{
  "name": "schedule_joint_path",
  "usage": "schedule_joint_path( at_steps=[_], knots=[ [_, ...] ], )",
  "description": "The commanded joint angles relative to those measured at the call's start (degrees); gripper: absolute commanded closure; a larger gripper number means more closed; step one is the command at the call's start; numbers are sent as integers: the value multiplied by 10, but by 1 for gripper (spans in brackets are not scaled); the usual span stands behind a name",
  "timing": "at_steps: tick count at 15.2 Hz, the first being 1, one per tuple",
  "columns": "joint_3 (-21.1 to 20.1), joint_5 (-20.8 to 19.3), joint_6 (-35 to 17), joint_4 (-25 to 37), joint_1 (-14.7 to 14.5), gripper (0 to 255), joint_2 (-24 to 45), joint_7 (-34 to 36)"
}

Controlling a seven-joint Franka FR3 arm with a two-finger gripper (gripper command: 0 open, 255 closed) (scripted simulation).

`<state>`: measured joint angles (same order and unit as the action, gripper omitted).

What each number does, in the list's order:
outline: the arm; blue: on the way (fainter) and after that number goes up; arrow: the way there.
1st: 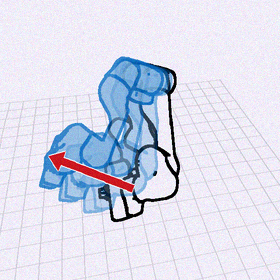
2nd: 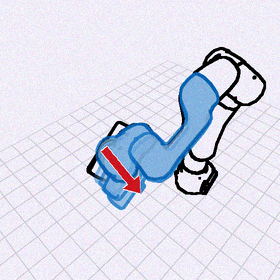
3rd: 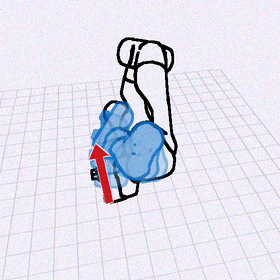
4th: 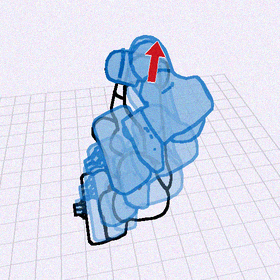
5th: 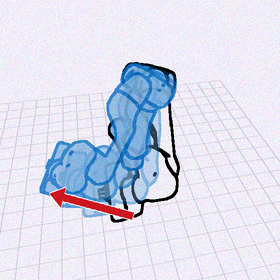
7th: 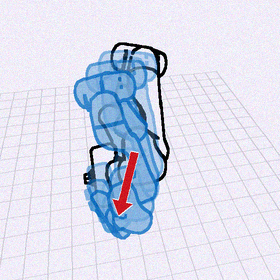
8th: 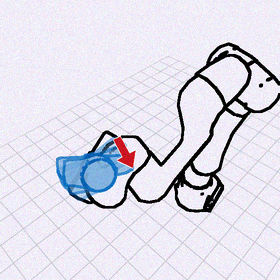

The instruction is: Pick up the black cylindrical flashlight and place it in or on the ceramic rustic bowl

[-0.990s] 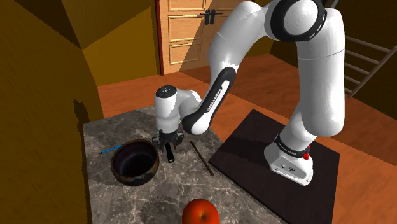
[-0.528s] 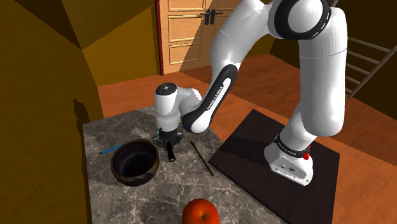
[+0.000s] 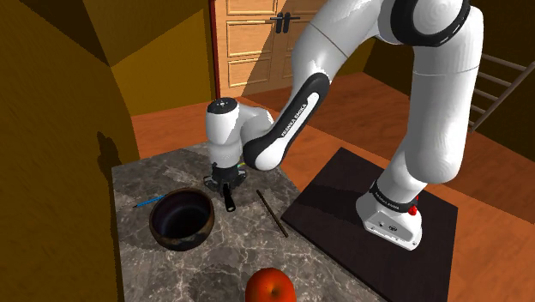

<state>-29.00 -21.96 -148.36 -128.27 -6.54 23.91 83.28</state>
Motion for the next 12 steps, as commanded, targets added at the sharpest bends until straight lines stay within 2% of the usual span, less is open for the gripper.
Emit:
schedule_joint_path(
  at_steps=[1, 12],
  knots=[
    [-10, 14, 10, -5, 10, 255, -16, -11],
    [-55, 88, 75, -4, 44, 255, -92, -62]
  ],
)
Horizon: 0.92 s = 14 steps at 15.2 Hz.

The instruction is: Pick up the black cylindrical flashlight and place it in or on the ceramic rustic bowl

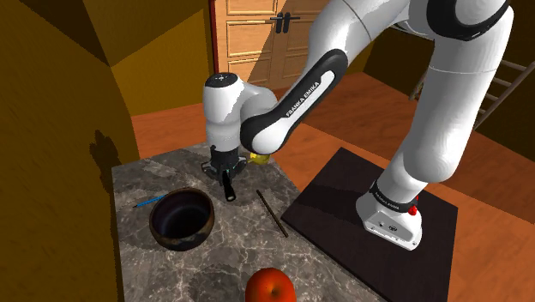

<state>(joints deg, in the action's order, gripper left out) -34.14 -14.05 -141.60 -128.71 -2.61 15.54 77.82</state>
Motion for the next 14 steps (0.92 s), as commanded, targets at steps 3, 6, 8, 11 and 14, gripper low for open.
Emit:
schedule_joint_path(
  at_steps=[3, 6, 8, 11, 14],
  knots=[
    [-13, 28, 26, 3, 11, 255, -29, -21],
    [-20, 47, 46, 7, 17, 255, -48, -34],
    [-24, 60, 59, 11, 20, 255, -61, -43],
    [-29, 77, 80, 18, 24, 255, -79, -55],
    [-34, 74, 98, 39, 16, 255, -75, -42]
  ],
)
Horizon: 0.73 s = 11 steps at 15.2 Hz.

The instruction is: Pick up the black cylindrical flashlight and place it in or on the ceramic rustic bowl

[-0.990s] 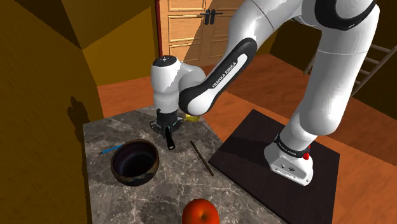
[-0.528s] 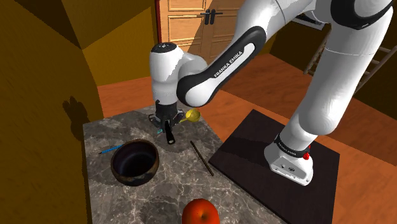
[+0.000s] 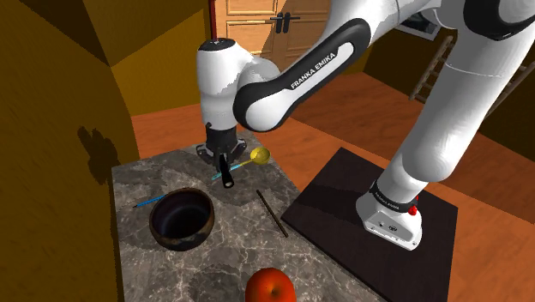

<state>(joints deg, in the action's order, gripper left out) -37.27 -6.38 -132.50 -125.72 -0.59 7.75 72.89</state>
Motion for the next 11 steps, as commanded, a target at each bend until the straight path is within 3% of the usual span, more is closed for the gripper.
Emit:
schedule_joint_path(
  at_steps=[1, 11],
  knots=[
    [-4, -16, 12, 26, -15, 255, 19, 27],
    [9, -126, 91, 238, -156, 255, 191, 182]
  ],
)
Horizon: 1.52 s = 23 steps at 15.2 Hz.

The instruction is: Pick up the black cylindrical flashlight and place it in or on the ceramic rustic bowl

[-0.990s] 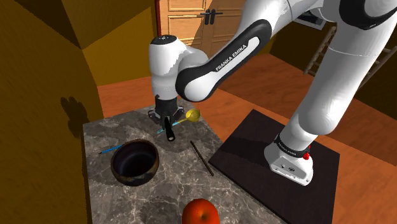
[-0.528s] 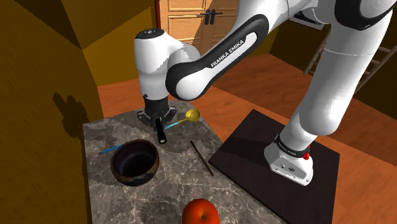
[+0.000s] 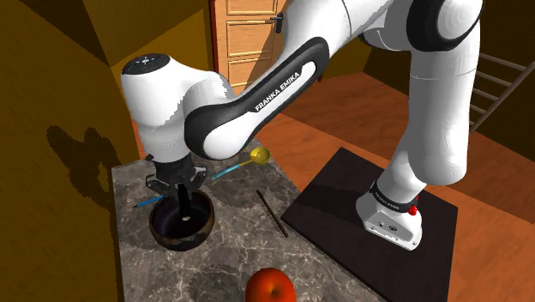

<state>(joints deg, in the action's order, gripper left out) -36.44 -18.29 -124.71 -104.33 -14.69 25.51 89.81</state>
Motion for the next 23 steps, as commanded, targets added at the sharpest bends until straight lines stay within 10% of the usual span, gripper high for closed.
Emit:
schedule_joint_path(
  at_steps=[1, 21, 22, 23],
  knots=[
    [2, -9, 16, 32, -20, 255, 19, 16],
    [30, -49, -52, 11, -39, 255, 74, 40],
    [30, -49, -53, 10, -38, 0, 73, 40],
    [30, -49, -52, 11, -39, 0, 73, 40]
  ],
)
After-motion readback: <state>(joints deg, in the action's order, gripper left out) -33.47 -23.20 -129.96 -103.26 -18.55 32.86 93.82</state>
